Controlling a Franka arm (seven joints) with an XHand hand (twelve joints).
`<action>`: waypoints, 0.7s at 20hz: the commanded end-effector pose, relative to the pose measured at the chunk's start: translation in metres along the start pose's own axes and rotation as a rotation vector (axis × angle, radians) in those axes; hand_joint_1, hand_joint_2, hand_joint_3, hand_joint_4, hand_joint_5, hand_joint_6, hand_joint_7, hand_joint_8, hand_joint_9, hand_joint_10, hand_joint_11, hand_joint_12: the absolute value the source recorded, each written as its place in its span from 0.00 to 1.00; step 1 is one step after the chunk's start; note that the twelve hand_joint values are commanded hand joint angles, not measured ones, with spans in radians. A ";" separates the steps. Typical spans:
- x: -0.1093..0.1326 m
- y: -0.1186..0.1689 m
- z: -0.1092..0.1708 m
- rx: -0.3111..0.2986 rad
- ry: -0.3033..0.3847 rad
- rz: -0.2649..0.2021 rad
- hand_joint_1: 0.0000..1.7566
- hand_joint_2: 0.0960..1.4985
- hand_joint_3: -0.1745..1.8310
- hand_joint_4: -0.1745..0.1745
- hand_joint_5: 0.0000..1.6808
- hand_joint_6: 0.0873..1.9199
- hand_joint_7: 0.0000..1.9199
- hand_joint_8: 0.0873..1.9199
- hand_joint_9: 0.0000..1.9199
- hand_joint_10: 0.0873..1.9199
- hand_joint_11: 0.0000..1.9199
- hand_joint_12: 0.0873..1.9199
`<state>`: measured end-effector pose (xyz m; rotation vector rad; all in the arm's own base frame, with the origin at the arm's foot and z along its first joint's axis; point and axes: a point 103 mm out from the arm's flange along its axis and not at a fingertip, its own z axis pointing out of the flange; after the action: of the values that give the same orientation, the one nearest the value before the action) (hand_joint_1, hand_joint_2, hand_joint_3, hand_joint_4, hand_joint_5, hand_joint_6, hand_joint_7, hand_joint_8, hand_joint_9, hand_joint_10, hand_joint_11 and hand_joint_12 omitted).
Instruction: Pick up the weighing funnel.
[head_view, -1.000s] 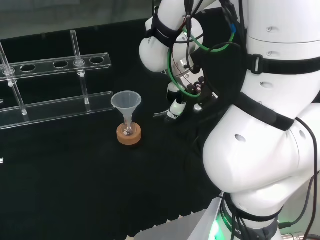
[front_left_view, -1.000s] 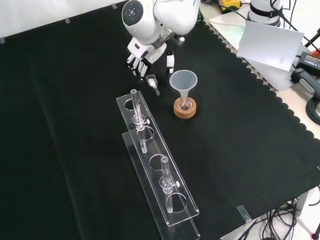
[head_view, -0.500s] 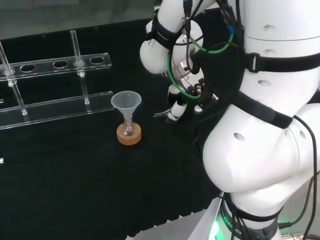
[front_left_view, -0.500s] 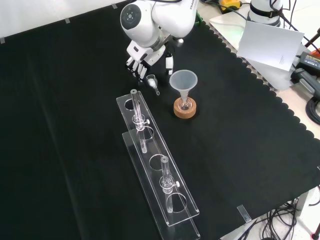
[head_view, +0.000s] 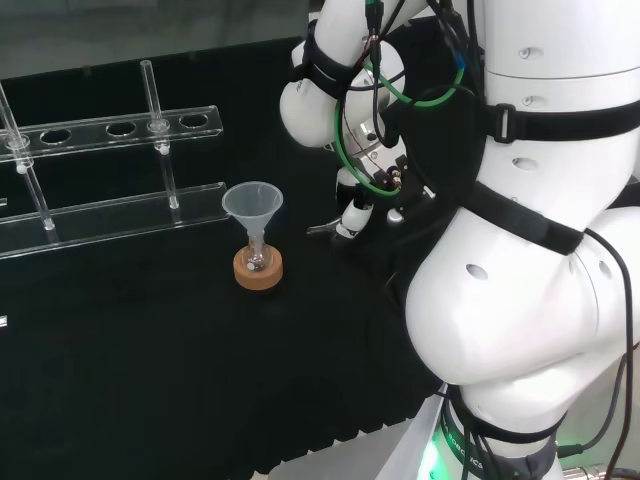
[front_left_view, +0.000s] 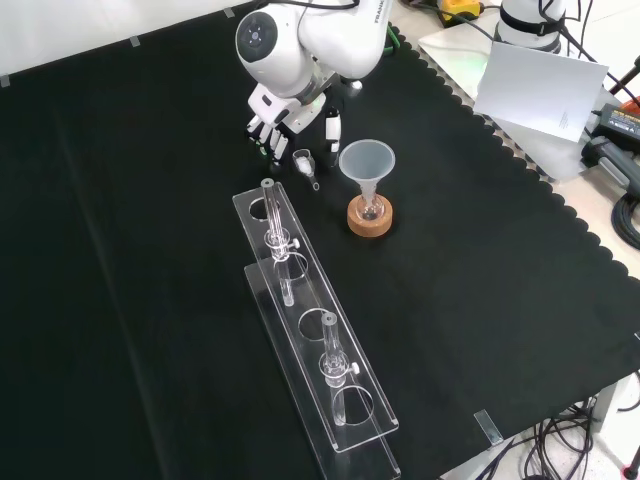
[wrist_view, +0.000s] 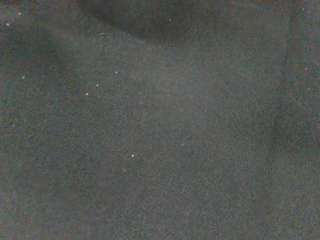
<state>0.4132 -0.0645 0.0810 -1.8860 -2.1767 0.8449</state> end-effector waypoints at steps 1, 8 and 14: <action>-0.010 0.007 0.002 0.000 0.011 0.003 0.34 0.50 0.10 0.63 0.40 0.00 0.44 0.15 0.27 0.28 0.00 0.72; -0.014 0.006 0.004 -0.003 0.007 0.007 0.34 0.51 0.10 0.63 0.40 0.00 0.44 0.15 0.27 0.27 0.00 0.72; -0.012 0.009 0.007 0.001 0.022 0.015 0.35 0.51 0.10 0.64 0.41 0.00 0.45 0.15 0.28 0.27 0.00 0.73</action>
<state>0.4198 -0.0783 0.0762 -1.9059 -2.1534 0.8307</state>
